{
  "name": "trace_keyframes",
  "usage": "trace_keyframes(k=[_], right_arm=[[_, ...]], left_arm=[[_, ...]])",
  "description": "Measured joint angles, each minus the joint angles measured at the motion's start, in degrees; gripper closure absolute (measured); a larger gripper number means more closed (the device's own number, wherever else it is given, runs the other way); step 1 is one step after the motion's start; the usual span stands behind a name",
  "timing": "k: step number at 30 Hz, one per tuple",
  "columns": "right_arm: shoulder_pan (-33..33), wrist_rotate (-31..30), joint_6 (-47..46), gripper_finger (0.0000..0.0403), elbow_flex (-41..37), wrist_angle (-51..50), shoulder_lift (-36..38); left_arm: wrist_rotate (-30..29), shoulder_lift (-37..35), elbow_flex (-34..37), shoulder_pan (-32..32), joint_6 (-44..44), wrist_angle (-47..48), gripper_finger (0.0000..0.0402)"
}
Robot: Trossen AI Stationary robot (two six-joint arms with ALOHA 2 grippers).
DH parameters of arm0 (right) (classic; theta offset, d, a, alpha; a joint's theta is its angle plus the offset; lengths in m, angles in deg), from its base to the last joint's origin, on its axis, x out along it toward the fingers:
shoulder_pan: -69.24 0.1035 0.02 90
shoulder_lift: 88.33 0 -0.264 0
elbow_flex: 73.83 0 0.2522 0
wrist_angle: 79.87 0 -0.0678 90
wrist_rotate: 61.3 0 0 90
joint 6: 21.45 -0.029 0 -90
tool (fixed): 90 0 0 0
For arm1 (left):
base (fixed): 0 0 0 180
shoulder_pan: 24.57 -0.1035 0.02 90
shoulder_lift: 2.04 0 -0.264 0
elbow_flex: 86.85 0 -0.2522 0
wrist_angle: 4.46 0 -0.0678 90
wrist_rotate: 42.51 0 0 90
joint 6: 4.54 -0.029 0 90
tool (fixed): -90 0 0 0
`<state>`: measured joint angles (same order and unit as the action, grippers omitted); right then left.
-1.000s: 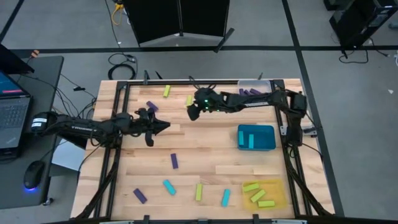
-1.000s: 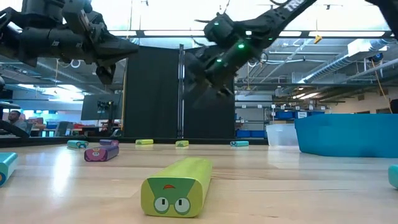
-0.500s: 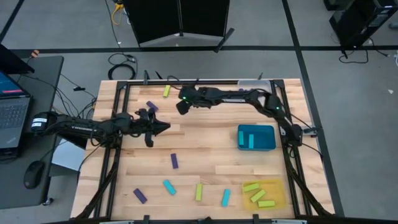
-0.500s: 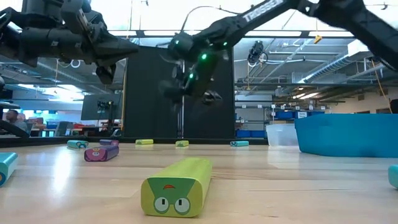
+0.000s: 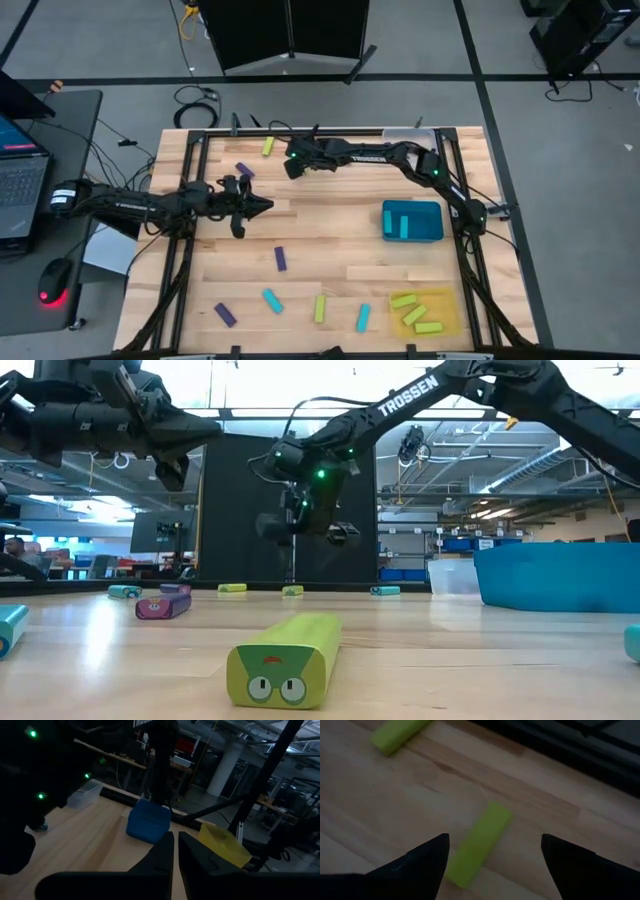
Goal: Sort blocks
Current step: Put the light blue block into the blue bin
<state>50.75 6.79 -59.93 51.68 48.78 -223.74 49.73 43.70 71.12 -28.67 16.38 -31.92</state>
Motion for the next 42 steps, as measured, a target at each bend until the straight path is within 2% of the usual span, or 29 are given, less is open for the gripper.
trace_keyframes(k=[8, 13, 14, 21, 25, 29, 31, 36, 42], right_arm=[[1.01, 1.29, -0.25, 0.0107, -0.04, -0.23, -0.25], [1.77, 5.64, 5.54, 0.0109, -0.13, -1.71, 0.72], [2.48, 5.1, 7.1, 0.0108, -0.15, -2.1, 1.53], [11.69, -9.29, 14.44, 0.0119, -1.06, -5.99, 9.92], [15.03, -11.48, 10.68, 0.0128, -4.11, -6.1, 14.37], [14.85, -11.47, 3.8, 0.0132, -7.28, -0.96, 16.05], [13.3, -10.23, 2.39, 0.0132, -7.56, 2.23, 15.65], [7.94, -0.91, 2.39, 0.0123, -7.47, 9.81, 15.28], [2.32, 6.47, 0.54, 0.0109, -6.92, 8.84, 13.69]], left_arm=[[0.0, -0.02, -0.02, 0.0, 0.02, -0.42, 0.0367], [0.18, -0.02, -0.02, -0.01, 0.15, -0.37, 0.0367], [0.51, -0.02, -0.02, 0.0, 0.23, -0.37, 0.0367], [1.49, -0.04, -0.02, 0.0, 0.22, -0.61, 0.0367], [1.49, -0.04, -0.02, 0.0, -0.13, -0.73, 0.0367], [1.49, -0.04, -0.02, 0.0, -0.97, -1.22, 0.0367], [1.49, -0.04, -0.02, 0.0, -0.98, -1.37, 0.0367], [1.49, -0.04, -0.02, 0.0, -0.28, -1.36, 0.0367], [1.49, -0.04, -0.02, 0.0, 0.09, -1.43, 0.0367]])
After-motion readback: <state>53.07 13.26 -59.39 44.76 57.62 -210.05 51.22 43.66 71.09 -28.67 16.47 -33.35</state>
